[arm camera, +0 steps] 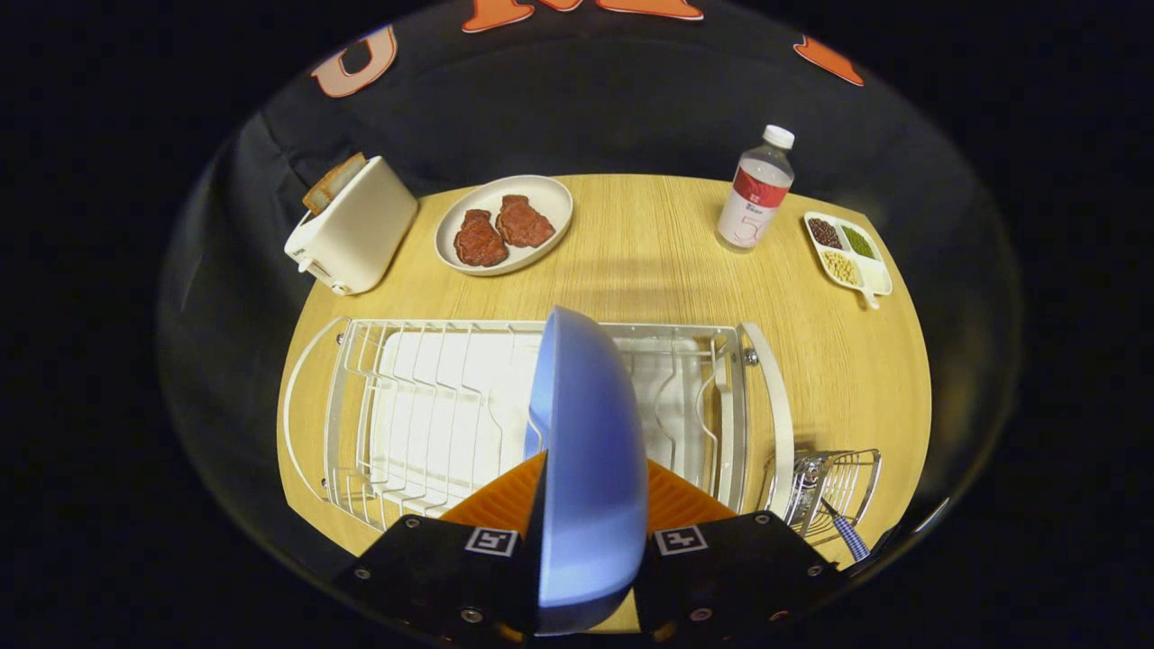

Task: Take the plate from the dish rack, then take the spoon from the basket and place it into the plate.

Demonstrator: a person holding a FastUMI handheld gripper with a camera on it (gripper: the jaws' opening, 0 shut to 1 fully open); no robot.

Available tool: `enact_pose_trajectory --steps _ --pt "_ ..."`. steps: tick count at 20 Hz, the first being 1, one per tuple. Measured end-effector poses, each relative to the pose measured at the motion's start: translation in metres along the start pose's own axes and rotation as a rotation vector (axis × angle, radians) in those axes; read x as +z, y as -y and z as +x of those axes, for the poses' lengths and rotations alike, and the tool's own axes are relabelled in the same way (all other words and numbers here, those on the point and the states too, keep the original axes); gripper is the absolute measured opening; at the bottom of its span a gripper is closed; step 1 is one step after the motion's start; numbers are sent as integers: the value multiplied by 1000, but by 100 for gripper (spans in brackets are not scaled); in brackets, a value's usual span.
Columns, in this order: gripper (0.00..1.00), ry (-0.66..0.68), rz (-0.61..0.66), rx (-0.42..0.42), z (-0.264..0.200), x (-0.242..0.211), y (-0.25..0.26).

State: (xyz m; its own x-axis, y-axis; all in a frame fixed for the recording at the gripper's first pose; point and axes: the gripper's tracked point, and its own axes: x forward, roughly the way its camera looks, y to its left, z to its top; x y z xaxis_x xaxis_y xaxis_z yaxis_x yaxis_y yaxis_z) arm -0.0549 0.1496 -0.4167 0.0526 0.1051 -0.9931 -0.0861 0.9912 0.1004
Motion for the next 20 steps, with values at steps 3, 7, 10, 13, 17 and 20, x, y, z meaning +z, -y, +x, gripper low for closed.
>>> enact_pose_trajectory --steps 3,7,10,13,17,20 --pt "35 5 43 -1 -9 1 4" --pt "35 80 70 -50 -29 11 21" --pt "35 83 74 -26 -47 3 24" --pt "35 125 100 -17 -66 -3 34" --pt "35 160 180 50 -95 -21 48" --pt "35 169 219 79 -108 -48 65"
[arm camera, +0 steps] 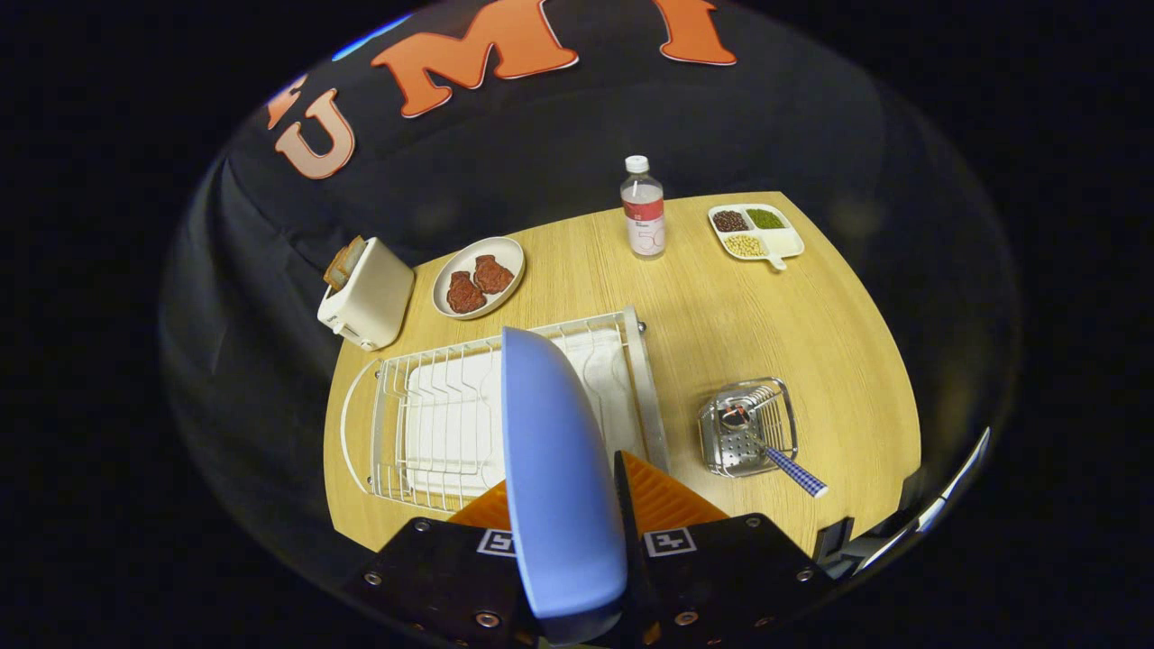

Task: Take the plate from the dish rack, then take the spoon from the basket and place it into the plate.

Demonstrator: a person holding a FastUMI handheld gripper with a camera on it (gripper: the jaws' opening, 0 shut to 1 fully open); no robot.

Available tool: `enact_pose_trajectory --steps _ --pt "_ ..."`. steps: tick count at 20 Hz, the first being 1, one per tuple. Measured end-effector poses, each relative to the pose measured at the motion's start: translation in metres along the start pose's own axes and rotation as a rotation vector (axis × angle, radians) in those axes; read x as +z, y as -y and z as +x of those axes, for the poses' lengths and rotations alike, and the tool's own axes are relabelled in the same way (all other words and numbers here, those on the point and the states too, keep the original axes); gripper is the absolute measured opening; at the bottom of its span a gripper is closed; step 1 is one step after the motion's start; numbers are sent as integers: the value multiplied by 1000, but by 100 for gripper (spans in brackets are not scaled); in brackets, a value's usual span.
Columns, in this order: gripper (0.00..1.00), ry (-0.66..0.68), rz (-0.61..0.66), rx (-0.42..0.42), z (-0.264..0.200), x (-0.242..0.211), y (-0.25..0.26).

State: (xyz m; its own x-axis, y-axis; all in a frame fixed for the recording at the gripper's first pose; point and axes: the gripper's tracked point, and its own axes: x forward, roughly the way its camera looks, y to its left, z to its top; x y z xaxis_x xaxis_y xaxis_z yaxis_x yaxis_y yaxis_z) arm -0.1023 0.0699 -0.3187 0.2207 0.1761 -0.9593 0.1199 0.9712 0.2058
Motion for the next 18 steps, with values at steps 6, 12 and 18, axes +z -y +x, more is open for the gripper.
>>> enact_pose_trajectory --steps 6,12,18 --pt "35 -11 46 93 -15 -54 25" --pt "36 -55 72 191 -13 -110 28" --pt "36 -140 116 218 16 -152 33"
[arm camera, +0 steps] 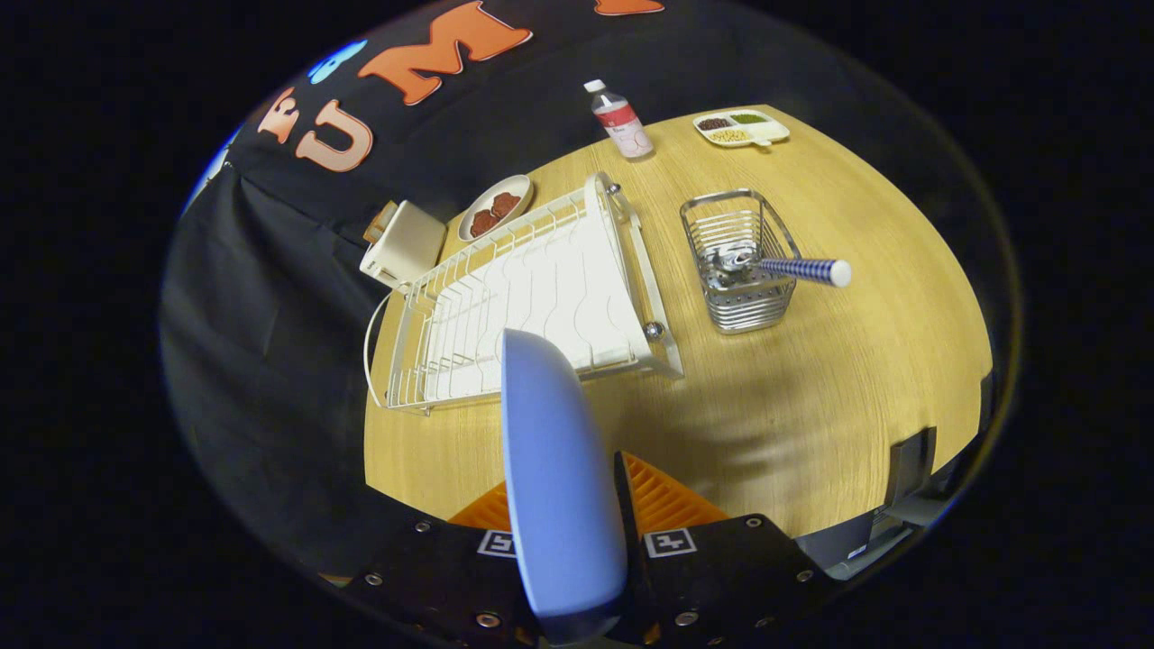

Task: Take the plate from the dish rack, then take the spoon from the basket and place it into the plate.

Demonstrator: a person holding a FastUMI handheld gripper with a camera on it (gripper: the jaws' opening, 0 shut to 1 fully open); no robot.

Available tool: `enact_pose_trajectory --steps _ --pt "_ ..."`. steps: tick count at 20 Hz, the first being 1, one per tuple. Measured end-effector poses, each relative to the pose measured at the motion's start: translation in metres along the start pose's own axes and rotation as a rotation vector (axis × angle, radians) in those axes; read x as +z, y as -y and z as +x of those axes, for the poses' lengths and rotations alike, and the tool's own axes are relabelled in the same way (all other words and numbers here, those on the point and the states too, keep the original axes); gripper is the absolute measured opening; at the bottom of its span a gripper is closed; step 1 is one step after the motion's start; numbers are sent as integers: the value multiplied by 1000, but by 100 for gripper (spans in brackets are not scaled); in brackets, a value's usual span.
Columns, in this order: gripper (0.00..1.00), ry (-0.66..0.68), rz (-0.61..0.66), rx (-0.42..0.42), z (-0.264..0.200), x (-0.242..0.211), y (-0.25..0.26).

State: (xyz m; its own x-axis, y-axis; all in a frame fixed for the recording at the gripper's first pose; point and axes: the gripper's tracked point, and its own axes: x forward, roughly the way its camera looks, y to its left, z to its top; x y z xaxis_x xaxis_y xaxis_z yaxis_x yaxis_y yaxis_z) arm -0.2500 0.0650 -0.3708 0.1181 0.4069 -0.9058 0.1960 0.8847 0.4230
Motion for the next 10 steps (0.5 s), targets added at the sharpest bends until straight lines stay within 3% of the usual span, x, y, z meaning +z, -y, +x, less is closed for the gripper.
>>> enact_pose_trajectory --steps 10 --pt "36 -62 -15 19 45 -25 14"
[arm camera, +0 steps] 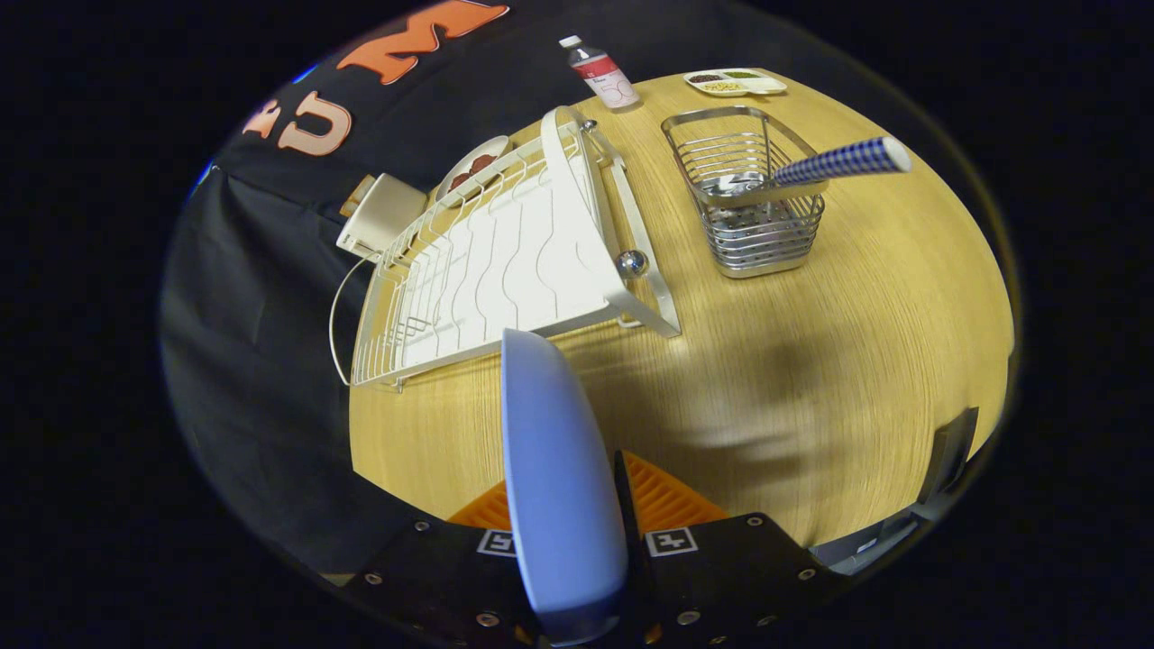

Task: Take the plate from the dish rack, then take the spoon from the basket and place it into the plate.

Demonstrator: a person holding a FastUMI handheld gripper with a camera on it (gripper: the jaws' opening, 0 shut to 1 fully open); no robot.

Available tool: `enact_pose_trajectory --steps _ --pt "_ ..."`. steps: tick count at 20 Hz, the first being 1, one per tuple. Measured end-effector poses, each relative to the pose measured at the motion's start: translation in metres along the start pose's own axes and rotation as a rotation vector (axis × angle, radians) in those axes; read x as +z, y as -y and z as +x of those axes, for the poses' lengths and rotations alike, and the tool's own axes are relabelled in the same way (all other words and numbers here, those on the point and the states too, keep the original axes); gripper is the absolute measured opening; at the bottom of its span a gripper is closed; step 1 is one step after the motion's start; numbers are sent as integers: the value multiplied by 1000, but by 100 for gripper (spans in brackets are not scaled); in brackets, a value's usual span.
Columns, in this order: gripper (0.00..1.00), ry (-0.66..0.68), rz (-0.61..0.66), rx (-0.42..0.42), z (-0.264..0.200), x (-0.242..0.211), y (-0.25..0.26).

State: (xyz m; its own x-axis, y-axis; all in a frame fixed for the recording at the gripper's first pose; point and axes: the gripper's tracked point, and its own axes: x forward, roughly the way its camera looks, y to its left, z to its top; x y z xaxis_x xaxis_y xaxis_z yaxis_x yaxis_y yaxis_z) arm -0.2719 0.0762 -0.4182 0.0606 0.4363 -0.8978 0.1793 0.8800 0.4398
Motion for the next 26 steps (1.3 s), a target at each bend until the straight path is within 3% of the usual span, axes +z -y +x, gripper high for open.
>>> enact_pose_trajectory --steps 4,10,14,18,23,26 --pt "36 -46 35 21 10 -12 6" --pt "52 -42 16 -5 21 -3 8" --pt "67 -14 -30 -74 22 -1 18" --pt "78 -6 -3 -88 16 -1 32" --pt "79 207 -14 -84 -16 39 41" --pt "84 380 -69 -136 -44 72 58"
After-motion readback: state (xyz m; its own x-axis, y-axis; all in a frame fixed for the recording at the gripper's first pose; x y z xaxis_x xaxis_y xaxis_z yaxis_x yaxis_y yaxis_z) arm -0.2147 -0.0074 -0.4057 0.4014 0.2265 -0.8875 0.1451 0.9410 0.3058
